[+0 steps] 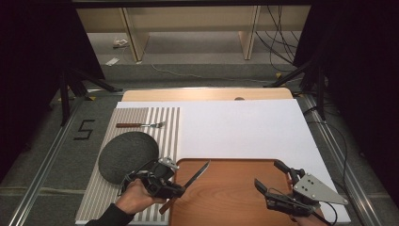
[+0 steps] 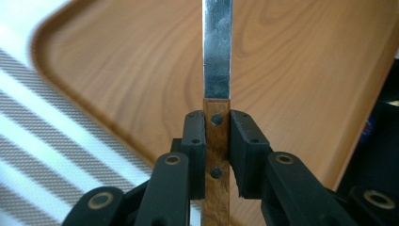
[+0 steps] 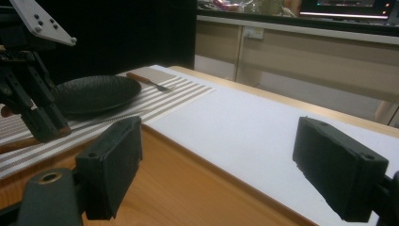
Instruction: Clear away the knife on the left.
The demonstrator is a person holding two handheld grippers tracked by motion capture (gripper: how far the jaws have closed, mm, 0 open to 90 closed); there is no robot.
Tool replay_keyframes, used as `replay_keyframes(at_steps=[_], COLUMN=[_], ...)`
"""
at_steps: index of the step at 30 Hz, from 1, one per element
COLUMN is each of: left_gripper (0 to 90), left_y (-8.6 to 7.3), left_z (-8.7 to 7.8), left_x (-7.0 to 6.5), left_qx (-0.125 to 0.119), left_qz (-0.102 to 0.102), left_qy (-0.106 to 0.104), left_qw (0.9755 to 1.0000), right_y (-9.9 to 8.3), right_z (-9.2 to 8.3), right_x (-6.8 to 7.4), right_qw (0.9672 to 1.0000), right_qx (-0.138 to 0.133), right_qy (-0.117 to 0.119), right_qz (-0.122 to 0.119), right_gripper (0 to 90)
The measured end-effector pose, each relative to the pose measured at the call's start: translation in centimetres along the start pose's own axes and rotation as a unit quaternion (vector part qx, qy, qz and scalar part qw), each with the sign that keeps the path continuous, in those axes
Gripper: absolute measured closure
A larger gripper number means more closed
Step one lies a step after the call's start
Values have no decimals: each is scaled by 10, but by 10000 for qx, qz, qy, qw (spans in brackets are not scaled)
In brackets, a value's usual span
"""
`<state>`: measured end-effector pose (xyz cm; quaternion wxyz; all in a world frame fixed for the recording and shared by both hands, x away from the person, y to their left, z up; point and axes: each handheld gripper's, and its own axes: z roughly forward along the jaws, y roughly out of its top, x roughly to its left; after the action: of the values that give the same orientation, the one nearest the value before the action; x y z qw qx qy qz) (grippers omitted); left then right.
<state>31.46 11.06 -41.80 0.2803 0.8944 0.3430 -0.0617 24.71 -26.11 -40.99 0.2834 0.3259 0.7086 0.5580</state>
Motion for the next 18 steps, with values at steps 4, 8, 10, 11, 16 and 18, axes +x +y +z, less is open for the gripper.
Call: replay_keyframes(at_steps=[4, 8, 10, 11, 16, 18], left_gripper=[771, 771, 771, 771, 771, 771], left_y=[4, 8, 9, 10, 12, 13], left_z=[8, 15, 19, 20, 27, 29], left_x=[-4, -9, -12, -13, -16, -18], left_qx=[139, 243, 279, 311, 422, 455], left_qz=[7, 86, 105, 129, 173, 179], left_qy=[-50, -96, -117, -125, -182, -205], left_qw=[9999, 9996, 9995, 9994, 9988, 9986], right_y=[0, 0, 0, 0, 0, 0], right_z=[0, 0, 0, 0, 0, 0], right_x=[0, 0, 0, 0, 0, 0], right_qw=[10000, 10000, 10000, 10000, 10000, 10000], right_qx=[-2, 1, 0, 0, -8, -4], right_qy=[-2, -2, -3, -3, 1, 1], right_qz=[3, 5, 7, 7, 13, 22], right_gripper=[173, 173, 173, 173, 173, 173])
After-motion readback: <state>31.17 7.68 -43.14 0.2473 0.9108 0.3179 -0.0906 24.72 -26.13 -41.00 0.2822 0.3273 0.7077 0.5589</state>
